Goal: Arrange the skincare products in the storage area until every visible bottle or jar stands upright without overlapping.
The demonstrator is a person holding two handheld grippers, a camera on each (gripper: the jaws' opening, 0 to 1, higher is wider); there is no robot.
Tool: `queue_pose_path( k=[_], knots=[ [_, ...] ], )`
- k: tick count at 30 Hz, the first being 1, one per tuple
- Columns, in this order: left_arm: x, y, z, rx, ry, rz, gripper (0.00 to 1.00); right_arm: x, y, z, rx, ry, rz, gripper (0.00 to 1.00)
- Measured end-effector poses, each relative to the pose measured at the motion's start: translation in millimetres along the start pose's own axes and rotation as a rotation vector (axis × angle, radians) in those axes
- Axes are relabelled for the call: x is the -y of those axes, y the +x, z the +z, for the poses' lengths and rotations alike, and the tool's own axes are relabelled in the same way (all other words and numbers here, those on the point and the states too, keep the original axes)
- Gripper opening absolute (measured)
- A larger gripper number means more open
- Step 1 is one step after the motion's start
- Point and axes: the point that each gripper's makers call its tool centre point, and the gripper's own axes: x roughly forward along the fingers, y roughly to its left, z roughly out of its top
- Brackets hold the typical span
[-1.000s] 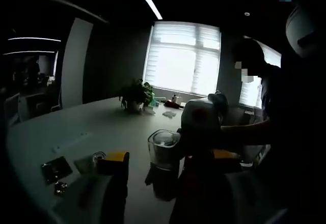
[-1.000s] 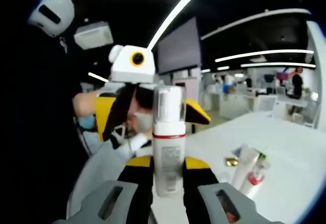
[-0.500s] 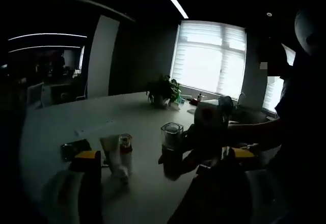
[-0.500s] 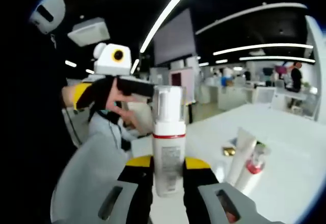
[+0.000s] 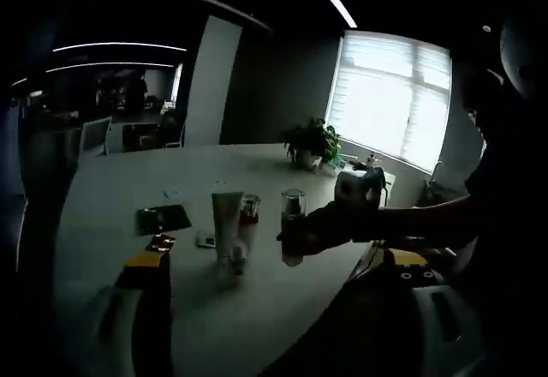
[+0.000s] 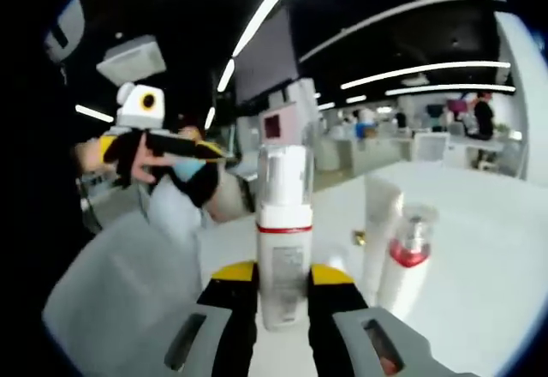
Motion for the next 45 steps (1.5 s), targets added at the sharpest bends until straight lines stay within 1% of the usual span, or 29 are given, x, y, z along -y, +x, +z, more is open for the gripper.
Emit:
queue_pose_path(
  k=[2, 4, 5, 8, 9, 12, 16, 20, 22, 24, 26, 31, 33, 34, 36, 40, 41, 45],
  knots=[
    [-4.3, -0.3, -5.7, -0.009, -0.011, 0.015, 0.98, 4.2, 4.0, -4.5, -0.002, -0.027, 0.005, 0.15],
    [-7.5, -0.3, -10.3, -0.016, -0.015, 0.028, 0.97, 10.5, 7.0, -11.4, -0.019, -0.039, -0.010, 0.15],
    [-9.7, 0.1, -13.4, -0.020, -0.018, 0.038, 0.97, 12.6, 9.3, -16.3, -0.033, -0.055, -0.006, 0.15],
    [-14.5, 1.3, -20.2, -0.024, -0.032, 0.055, 0.96, 17.3, 15.0, -25.3, -0.044, -0.074, -0.003, 0.15],
    [-16.1, 2.0, -22.3, -0.024, -0.037, 0.061, 0.96, 20.0, 16.9, -29.1, -0.045, -0.086, -0.003, 0.15],
    [-20.3, 4.9, -28.8, -0.029, -0.055, 0.078, 0.95, 27.1, 19.4, -36.8, -0.040, -0.083, -0.012, 0.15],
    [-22.7, 9.1, -35.7, -0.033, -0.063, 0.094, 0.95, 37.8, 23.6, -51.4, -0.025, -0.070, -0.031, 0.15],
    [-24.6, 12.9, -45.3, -0.044, -0.072, 0.106, 0.94, 44.1, 28.2, -61.2, -0.013, -0.064, -0.022, 0.15],
    [-25.9, 14.1, -49.8, -0.049, -0.081, 0.114, 0.93, 47.2, 33.0, -69.2, -0.023, -0.088, -0.010, 0.15],
    [-28.1, 14.4, -52.6, -0.045, -0.085, 0.123, 0.93, 50.6, 35.5, -73.5, -0.021, -0.110, -0.014, 0.15],
    [-32.8, 14.7, -57.4, -0.041, -0.094, 0.134, 0.92, 54.9, 37.1, -76.7, -0.001, -0.115, -0.021, 0.15],
    [-31.1, 19.0, -65.8, -0.048, -0.099, 0.147, 0.92, 59.6, 40.1, -82.1, 0.049, -0.108, -0.020, 0.15],
    [-31.6, 19.5, -68.8, -0.054, -0.103, 0.149, 0.91, 62.7, 41.6, -86.1, 0.053, -0.121, -0.028, 0.15],
    [-31.9, 19.8, -70.2, -0.057, -0.106, 0.149, 0.91, 64.7, 41.9, -86.4, 0.066, -0.125, -0.039, 0.15],
    [-32.3, 18.6, -68.8, -0.061, -0.107, 0.151, 0.91, 65.9, 42.2, -85.9, 0.087, -0.116, -0.038, 0.15],
    [-31.3, 15.7, -67.0, -0.073, -0.108, 0.149, 0.91, 68.6, 44.6, -89.2, 0.090, -0.139, -0.043, 0.15],
    [-33.3, 22.0, -74.1, -0.076, -0.106, 0.148, 0.91, 68.3, 45.2, -88.1, 0.104, -0.133, -0.035, 0.15],
    [-35.8, 25.3, -77.0, -0.079, -0.104, 0.150, 0.90, 70.6, 47.0, -86.6, 0.114, -0.135, -0.037, 0.15]
  ],
)
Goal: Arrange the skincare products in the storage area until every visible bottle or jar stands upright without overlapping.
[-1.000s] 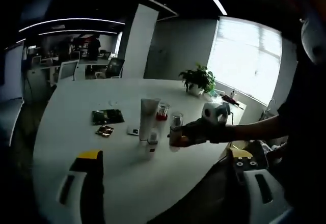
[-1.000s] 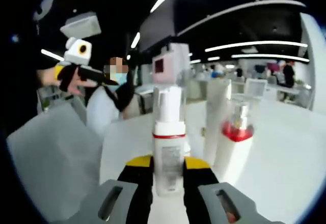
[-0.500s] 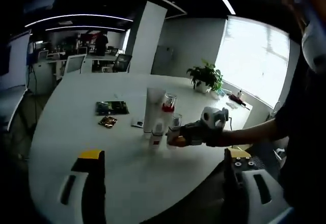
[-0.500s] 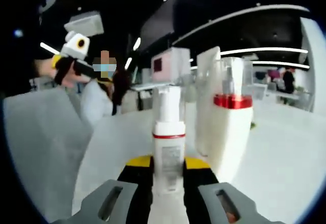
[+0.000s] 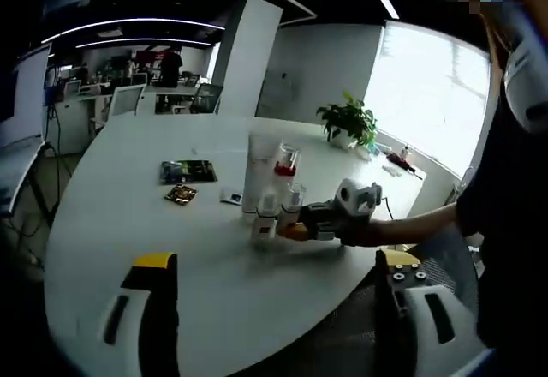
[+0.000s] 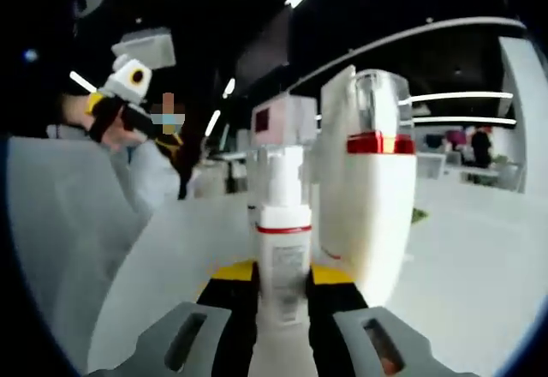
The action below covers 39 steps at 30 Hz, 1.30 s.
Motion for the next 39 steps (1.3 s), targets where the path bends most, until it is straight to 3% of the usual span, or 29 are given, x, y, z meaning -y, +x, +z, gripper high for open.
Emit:
queue_pose_path(
  k=[15, 24, 28, 39],
  knots=[
    [4.5, 6.4, -10.2, -0.025, 0.002, -0.009, 0.89, -1.0, 3.9, -2.8, -0.047, -0.107, 0.020, 0.16],
    [3.0, 5.6, -13.6, -0.040, -0.002, -0.004, 0.87, 3.0, 9.1, -5.0, -0.060, -0.102, 0.017, 0.16],
    [4.9, 5.6, -13.6, -0.043, -0.004, -0.009, 0.87, 2.1, 8.3, -13.4, -0.096, -0.106, 0.018, 0.17],
    [5.4, 7.2, -12.6, -0.046, 0.001, -0.016, 0.87, 6.9, 7.4, -11.9, -0.093, -0.084, 0.016, 0.16]
  ],
)
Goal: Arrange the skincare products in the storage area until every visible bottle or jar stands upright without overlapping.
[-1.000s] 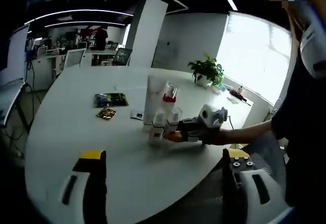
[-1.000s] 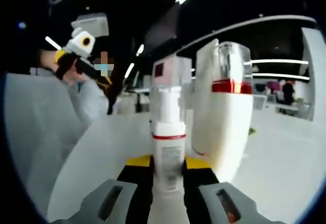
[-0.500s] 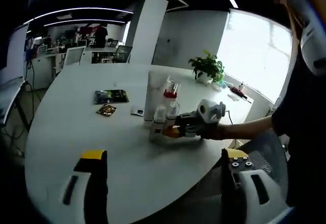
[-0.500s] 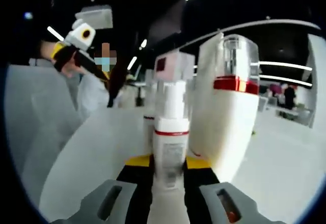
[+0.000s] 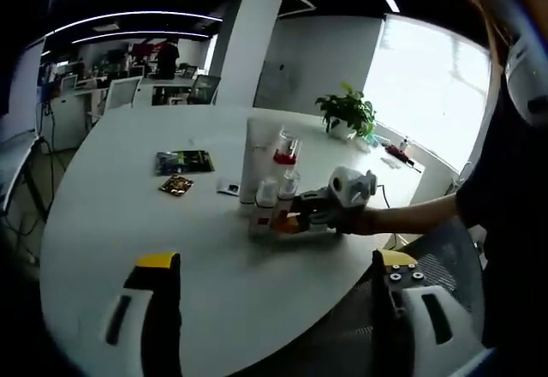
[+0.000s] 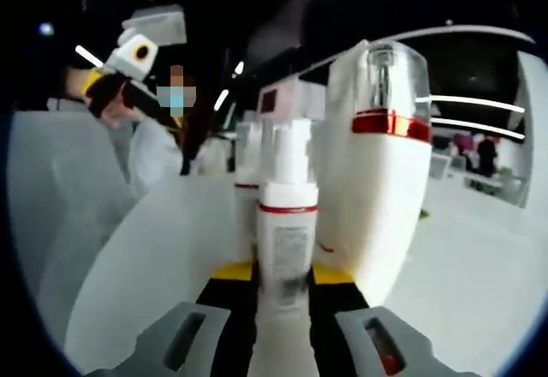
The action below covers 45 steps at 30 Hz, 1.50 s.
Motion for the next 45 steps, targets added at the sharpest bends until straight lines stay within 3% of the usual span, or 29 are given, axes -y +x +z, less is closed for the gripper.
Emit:
queue_pose_path(
  k=[11, 17, 22, 25, 31, 32, 35, 37, 41, 43, 45],
  knots=[
    [-0.2, 5.7, 2.7, -0.010, -0.001, -0.010, 0.87, -0.7, -6.8, -4.0, -0.026, 0.021, -0.008, 0.19],
    [2.7, 4.9, 7.3, -0.014, -0.011, -0.021, 0.87, 2.0, -23.2, -14.7, -0.065, 0.067, -0.045, 0.19],
    [6.6, 2.9, 10.9, -0.025, -0.015, -0.042, 0.87, -4.8, -38.8, -19.1, -0.096, 0.122, -0.072, 0.19],
    [6.7, 2.5, 13.5, -0.017, -0.023, -0.046, 0.87, -19.8, -41.6, -17.1, -0.097, 0.156, -0.054, 0.18],
    [11.8, 1.1, 7.6, -0.018, -0.026, -0.057, 0.87, -46.6, -29.1, -6.5, -0.116, 0.165, 0.030, 0.18],
    [1.3, 1.2, 14.7, -0.018, -0.028, -0.057, 0.87, -47.7, -27.4, -4.7, -0.114, 0.168, 0.035, 0.18],
    [-2.3, -4.1, 20.7, -0.011, -0.030, -0.056, 0.87, -55.5, -16.7, 5.9, -0.106, 0.176, 0.053, 0.18],
    [-4.1, -8.5, 23.0, -0.007, -0.033, -0.053, 0.87, -63.8, -10.3, 9.8, -0.137, 0.129, 0.101, 0.18],
    [-9.2, -16.1, 24.3, -0.003, -0.032, -0.050, 0.87, -64.6, 1.3, 26.7, -0.110, 0.188, 0.083, 0.19],
    [-12.0, -17.3, 23.8, -0.004, -0.039, -0.047, 0.86, -63.0, 9.0, 28.1, -0.116, 0.231, 0.037, 0.21],
    [-14.2, -18.7, 24.1, -0.006, -0.044, -0.046, 0.86, -66.5, 15.8, 29.8, -0.122, 0.235, 0.036, 0.21]
  ],
)
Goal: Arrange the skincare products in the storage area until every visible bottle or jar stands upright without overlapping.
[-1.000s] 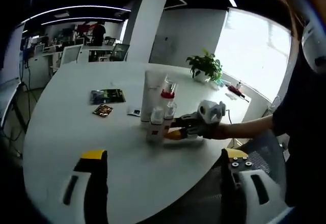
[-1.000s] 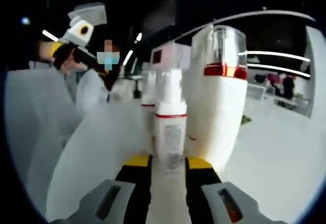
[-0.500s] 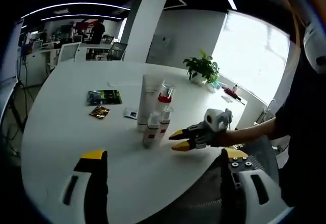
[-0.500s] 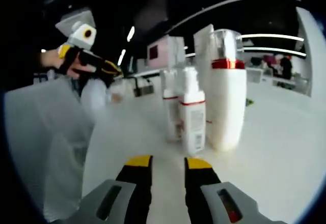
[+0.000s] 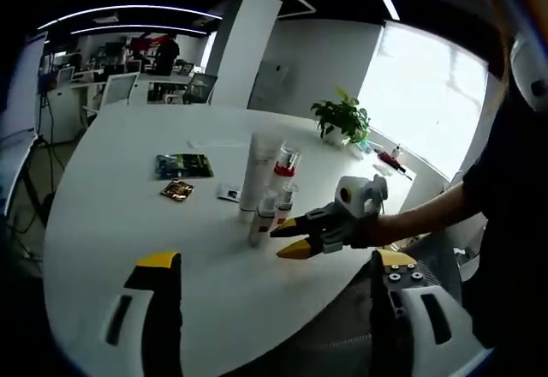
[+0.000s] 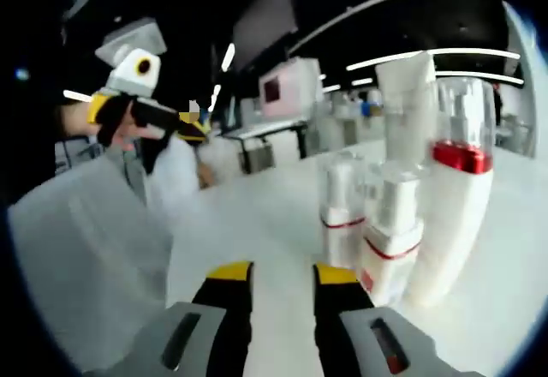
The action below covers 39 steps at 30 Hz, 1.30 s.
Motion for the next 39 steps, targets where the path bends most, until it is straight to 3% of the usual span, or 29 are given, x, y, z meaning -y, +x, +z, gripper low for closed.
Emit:
queue_pose_path(
  k=[2, 5, 10, 25, 34, 39],
  knots=[
    [-0.6, -1.8, 4.3, 0.013, -0.001, -0.003, 0.86, -6.1, 8.7, 0.3, 0.001, 0.036, -0.006, 0.22],
    [-2.3, -3.9, 8.8, 0.027, -0.003, -0.007, 0.86, -15.6, 21.3, -5.4, -0.029, 0.012, -0.009, 0.23],
    [-9.3, -8.7, 10.7, 0.028, 0.001, -0.004, 0.86, -8.3, 33.6, -13.8, -0.035, 0.049, -0.057, 0.23],
    [-13.5, -2.5, 7.3, 0.006, 0.000, -0.023, 0.86, 21.9, 25.2, -23.3, -0.042, 0.086, -0.146, 0.23],
    [-12.4, 0.1, 11.0, -0.001, 0.012, -0.037, 0.86, 11.7, 25.7, -23.6, -0.063, 0.081, -0.116, 0.24],
    [-11.4, 0.0, 17.8, -0.004, 0.025, -0.049, 0.86, -10.8, 18.4, -19.1, -0.105, 0.095, -0.040, 0.33]
  ],
)
